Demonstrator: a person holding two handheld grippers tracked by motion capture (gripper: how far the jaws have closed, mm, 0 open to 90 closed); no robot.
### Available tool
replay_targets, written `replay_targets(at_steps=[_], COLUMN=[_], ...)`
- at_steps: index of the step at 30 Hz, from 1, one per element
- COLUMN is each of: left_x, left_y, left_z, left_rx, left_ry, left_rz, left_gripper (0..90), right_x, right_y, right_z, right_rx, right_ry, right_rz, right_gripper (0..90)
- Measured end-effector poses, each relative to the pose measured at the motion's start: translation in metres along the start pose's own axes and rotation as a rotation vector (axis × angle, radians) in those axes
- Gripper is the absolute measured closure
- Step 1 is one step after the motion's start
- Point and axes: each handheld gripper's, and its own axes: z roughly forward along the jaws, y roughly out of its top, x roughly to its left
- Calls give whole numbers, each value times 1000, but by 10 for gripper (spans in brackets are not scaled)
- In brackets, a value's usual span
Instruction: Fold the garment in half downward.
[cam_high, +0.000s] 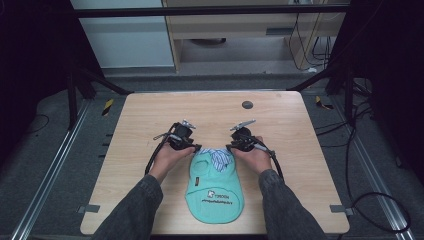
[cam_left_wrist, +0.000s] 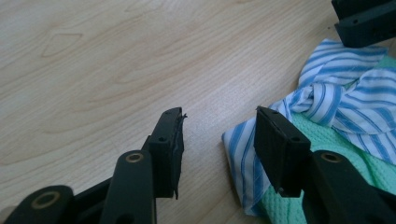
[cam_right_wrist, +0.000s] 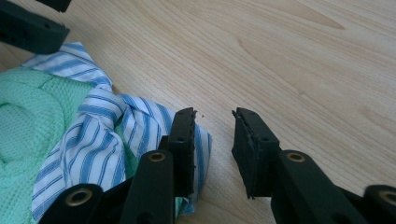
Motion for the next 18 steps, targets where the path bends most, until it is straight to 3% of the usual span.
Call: replay_targets(at_steps=[8,18], left_x=[-3,-3], left_y=[-5,-8], left_z=[10,12], left_rx=[40,30], left_ry=[13,-1], left_rz=[22,16], left_gripper=[482,482], right_x=[4,8], right_y=[-1,-2], right_z=[4,6], right_rx=[23,39], right_ry=[1,21], right_rz=[-14,-25], right_gripper=[639,610])
